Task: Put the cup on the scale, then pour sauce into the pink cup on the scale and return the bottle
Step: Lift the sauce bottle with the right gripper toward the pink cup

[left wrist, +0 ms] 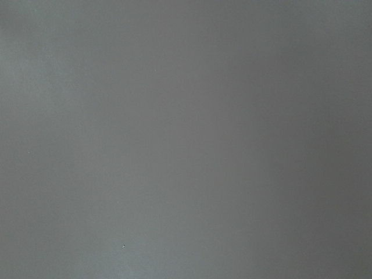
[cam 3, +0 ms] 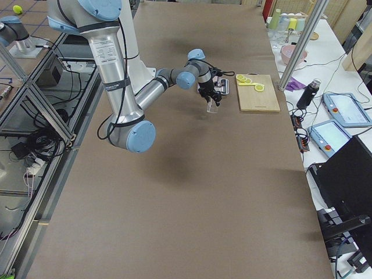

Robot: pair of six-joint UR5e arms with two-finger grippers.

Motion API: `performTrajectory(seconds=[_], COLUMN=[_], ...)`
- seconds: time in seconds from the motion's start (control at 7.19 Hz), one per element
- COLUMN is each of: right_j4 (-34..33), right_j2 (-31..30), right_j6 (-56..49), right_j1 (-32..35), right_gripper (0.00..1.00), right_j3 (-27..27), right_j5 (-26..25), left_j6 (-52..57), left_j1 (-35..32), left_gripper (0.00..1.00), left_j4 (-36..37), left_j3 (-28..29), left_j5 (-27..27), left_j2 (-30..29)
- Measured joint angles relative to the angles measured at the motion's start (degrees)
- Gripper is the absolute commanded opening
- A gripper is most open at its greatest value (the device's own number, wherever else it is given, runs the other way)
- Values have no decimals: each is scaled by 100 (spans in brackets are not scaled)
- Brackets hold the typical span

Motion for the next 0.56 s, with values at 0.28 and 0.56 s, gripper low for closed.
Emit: performTrajectory(seconds=[0.28, 0.56], right_j4=[-896, -1715], right_j2=[306, 703], right_j6=[-278, -477], right_j1=[-109, -262], right_gripper=[0, 0], right_j3=[111, 107], right_j5=[-293, -606], left_j6=[0, 1], left_j1=[3, 3], left_gripper=[98, 98], left_j4=[2, 2], left_j3=[21, 41], left_j5=[-37, -42], left_j2=[32, 56])
